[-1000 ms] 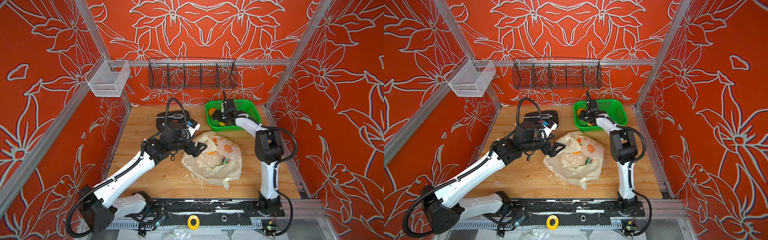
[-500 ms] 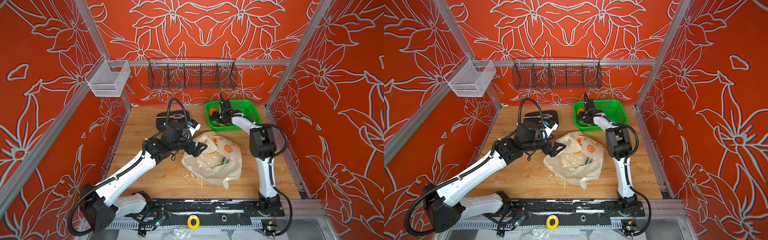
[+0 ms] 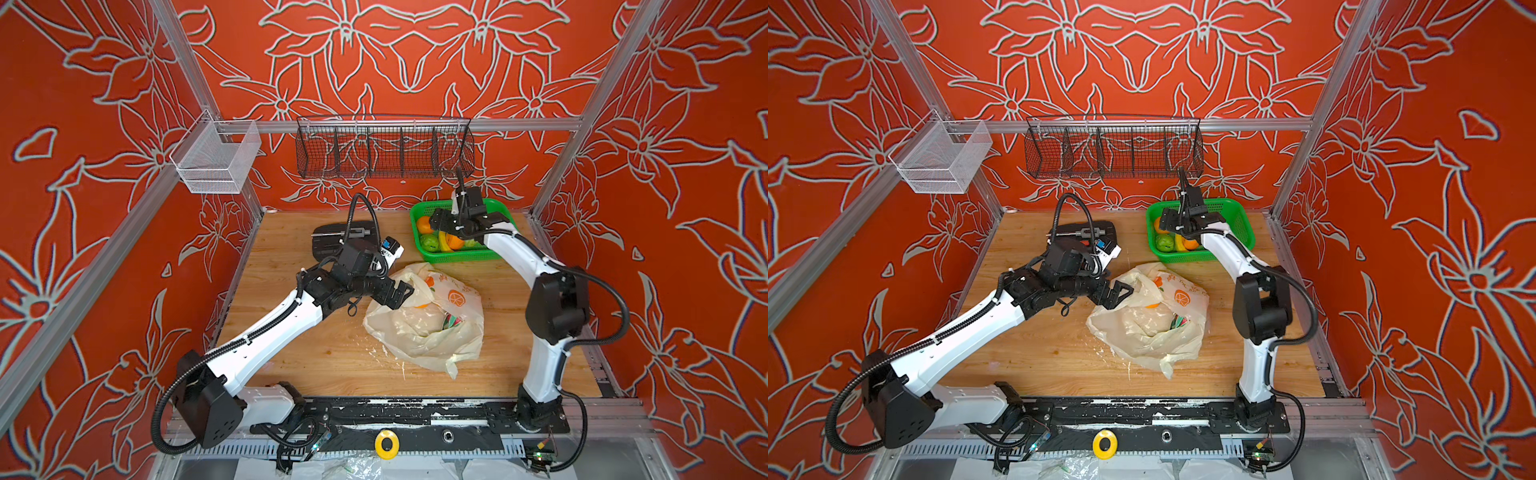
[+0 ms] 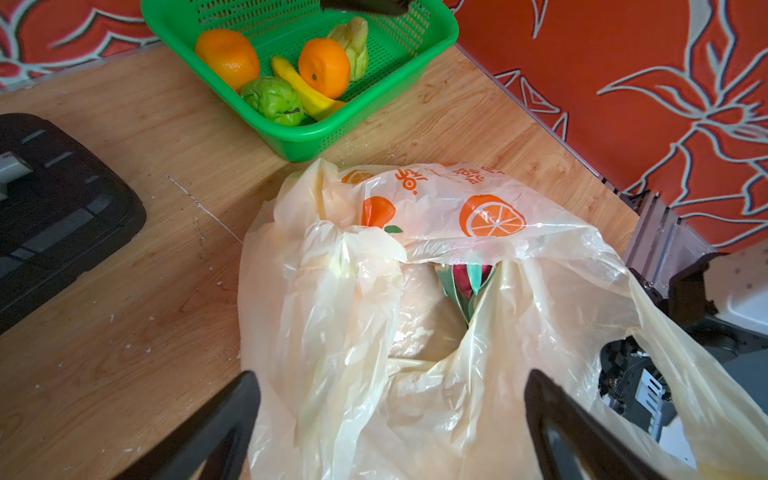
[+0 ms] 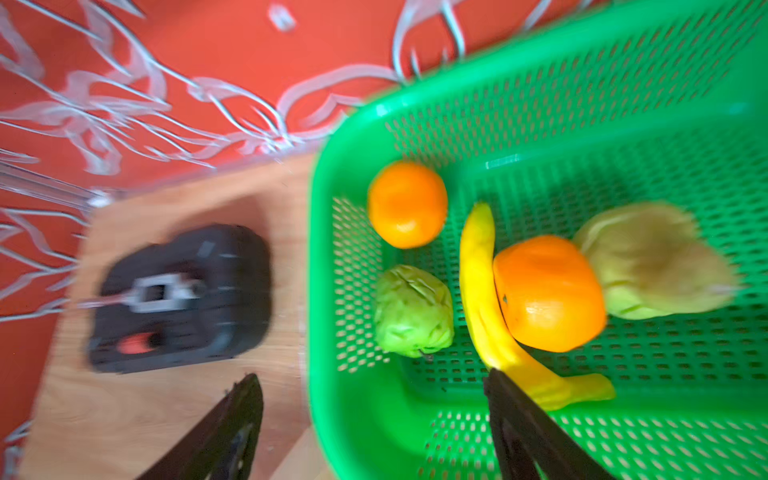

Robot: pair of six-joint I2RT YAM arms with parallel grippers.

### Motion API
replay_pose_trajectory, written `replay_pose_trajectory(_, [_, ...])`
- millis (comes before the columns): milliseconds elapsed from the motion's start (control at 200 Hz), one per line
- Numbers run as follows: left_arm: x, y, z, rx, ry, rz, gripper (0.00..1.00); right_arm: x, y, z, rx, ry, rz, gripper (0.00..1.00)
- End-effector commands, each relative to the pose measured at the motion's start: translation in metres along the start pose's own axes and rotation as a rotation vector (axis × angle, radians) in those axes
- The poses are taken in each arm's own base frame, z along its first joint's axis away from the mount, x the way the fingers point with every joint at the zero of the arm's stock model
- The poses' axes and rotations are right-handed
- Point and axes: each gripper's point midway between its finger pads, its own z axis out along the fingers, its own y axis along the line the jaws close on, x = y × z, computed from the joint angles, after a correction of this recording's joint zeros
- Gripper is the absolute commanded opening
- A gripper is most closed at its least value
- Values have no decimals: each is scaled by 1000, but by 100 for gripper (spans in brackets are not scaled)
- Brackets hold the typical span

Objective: Untie the knot of the plastic bag and take out the fruit
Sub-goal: 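Lower the green fruit into the green basket and open the right gripper, then move the right gripper from the basket back down into the bag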

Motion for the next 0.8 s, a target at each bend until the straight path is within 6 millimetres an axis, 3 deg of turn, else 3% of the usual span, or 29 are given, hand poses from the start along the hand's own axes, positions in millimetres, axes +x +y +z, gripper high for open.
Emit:
replay_pose_trajectory(0, [6,7,5,-29,45,-20,99,-4,20,-40,-72,-47,-43,86])
replay_pose_trajectory(165, [10,7,14,-18,77,-27,99,16,43,-96,-165,-74,-118,85])
replay_pose_trajectory(395, [18,12,27,-31,130,-47,99,68,60,-156,-226,-7,-236,84])
replay_pose_trajectory(550, [30,22,41,-65,221,-72,99,121,71,-182,-297,79,-275,80])
replay_pose_trajectory(796, [47,33,61,-90,325,-118,99,205,73,-203,-374,307,-279,72])
